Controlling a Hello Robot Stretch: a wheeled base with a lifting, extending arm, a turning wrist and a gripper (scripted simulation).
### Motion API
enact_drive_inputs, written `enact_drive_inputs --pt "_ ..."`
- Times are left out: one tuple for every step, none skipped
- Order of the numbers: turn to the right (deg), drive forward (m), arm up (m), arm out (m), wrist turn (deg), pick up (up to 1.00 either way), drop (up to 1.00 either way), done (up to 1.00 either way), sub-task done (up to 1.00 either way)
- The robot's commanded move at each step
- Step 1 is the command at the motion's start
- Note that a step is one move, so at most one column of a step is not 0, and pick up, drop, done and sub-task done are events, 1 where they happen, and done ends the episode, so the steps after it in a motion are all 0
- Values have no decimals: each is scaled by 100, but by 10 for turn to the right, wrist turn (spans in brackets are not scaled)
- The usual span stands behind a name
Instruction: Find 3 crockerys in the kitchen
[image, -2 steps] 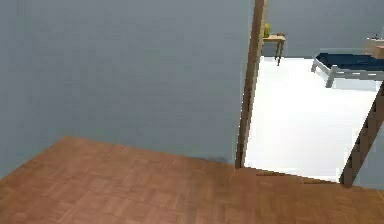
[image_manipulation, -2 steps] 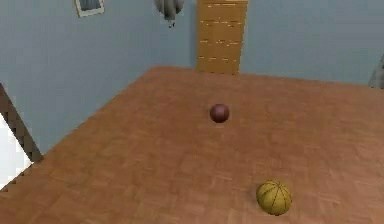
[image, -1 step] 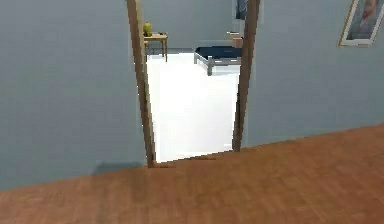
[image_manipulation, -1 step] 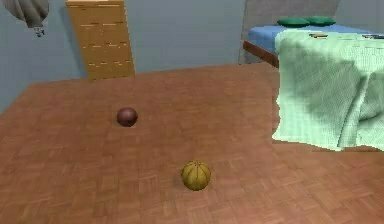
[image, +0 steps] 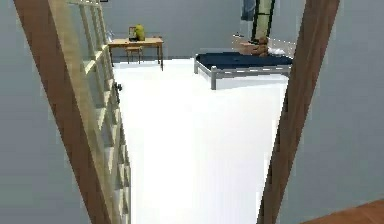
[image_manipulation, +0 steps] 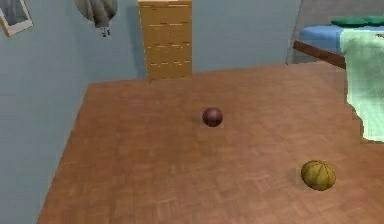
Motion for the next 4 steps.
enact_drive_inputs --pt "30 0 0 0 0 0 0 0 0" --pt "0 55 0 0 0 0 0 0 0" --pt "-150 0 0 0 0 0 0 0 0" --pt "-30 0 0 0 0 0 0 0 0"
